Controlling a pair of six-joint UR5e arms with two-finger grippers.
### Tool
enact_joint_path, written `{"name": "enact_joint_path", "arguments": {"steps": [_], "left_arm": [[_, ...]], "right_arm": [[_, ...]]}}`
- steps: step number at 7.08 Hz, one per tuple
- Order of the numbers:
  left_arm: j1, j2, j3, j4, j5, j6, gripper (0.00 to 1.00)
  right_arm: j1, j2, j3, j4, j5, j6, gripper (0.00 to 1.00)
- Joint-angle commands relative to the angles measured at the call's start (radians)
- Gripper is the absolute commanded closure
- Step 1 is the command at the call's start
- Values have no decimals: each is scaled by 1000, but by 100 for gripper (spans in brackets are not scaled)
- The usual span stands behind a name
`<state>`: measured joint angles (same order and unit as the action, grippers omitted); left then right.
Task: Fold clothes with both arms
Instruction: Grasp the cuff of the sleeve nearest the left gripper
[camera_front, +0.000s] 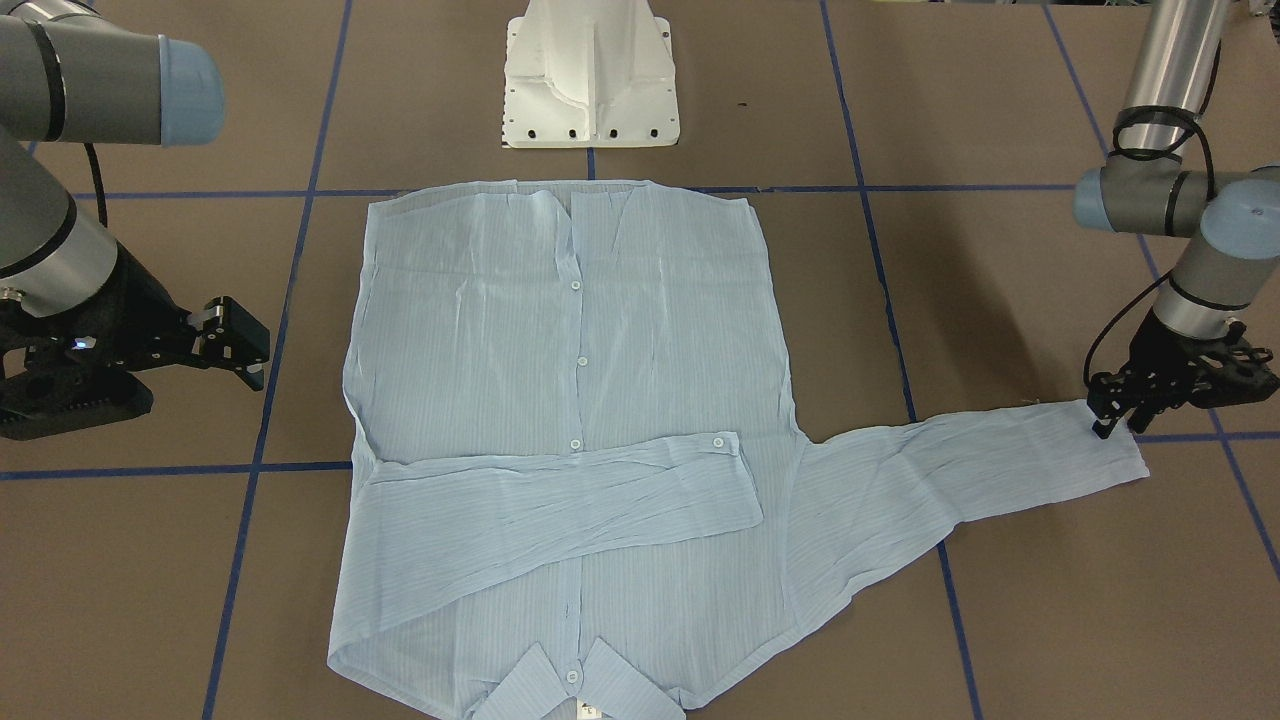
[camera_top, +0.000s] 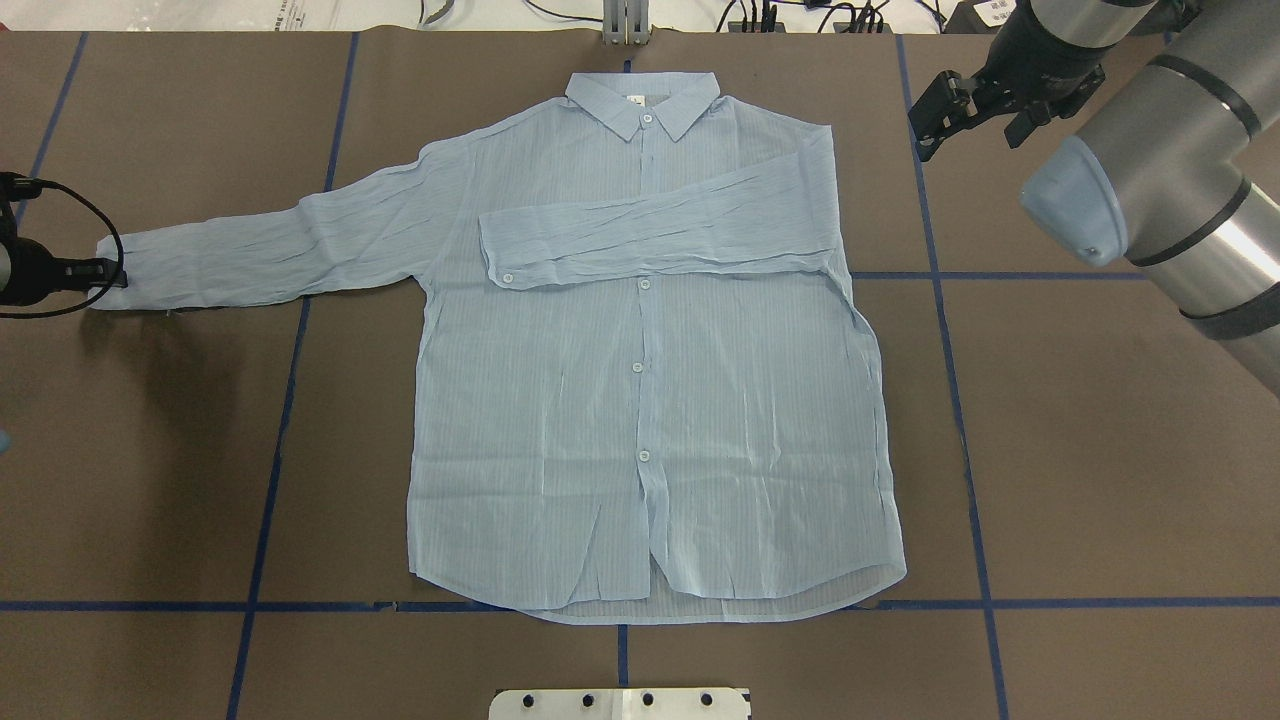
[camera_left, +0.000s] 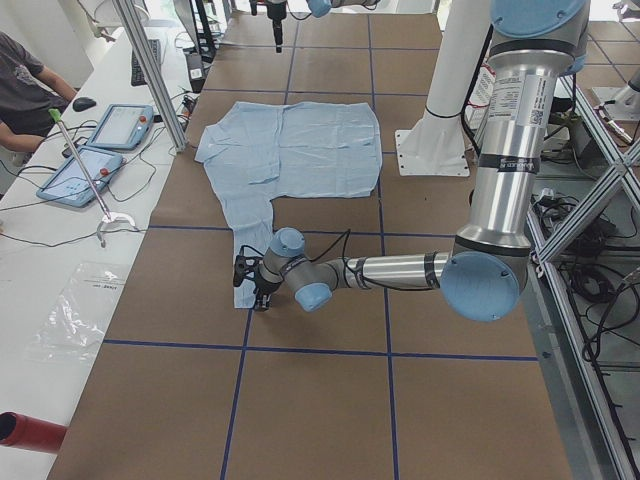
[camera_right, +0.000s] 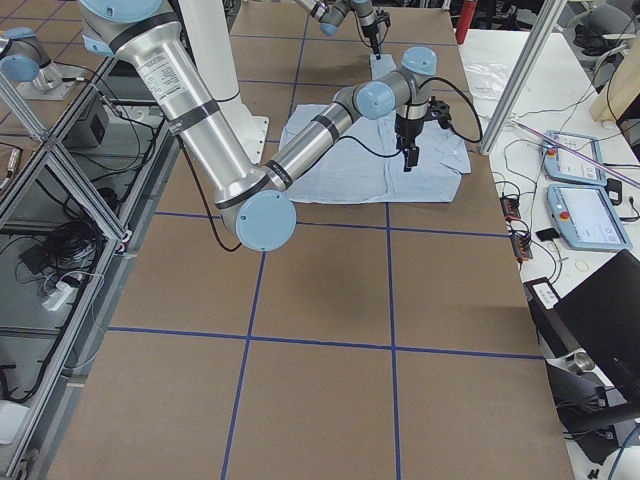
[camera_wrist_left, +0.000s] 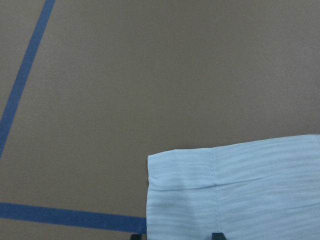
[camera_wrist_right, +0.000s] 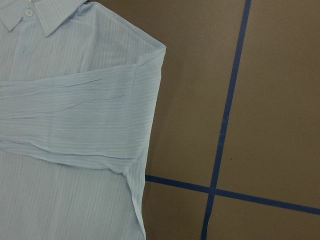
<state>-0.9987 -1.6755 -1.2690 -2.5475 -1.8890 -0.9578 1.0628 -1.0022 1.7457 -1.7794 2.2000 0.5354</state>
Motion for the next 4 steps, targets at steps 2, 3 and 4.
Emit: {"name": "enact_joint_path", "arguments": {"steps": [2, 3, 4], "left_arm": [[0, 2, -24, 1, -1, 1, 78], [-1, 3, -47, 21, -2, 2, 82], [-1, 5, -90, 68, -2, 2, 88]], "right_arm": [[0, -7, 0, 0, 0, 0, 0], [0, -7, 0, 0, 0, 0, 0], [0, -9, -2, 0, 0, 0, 0]]}}
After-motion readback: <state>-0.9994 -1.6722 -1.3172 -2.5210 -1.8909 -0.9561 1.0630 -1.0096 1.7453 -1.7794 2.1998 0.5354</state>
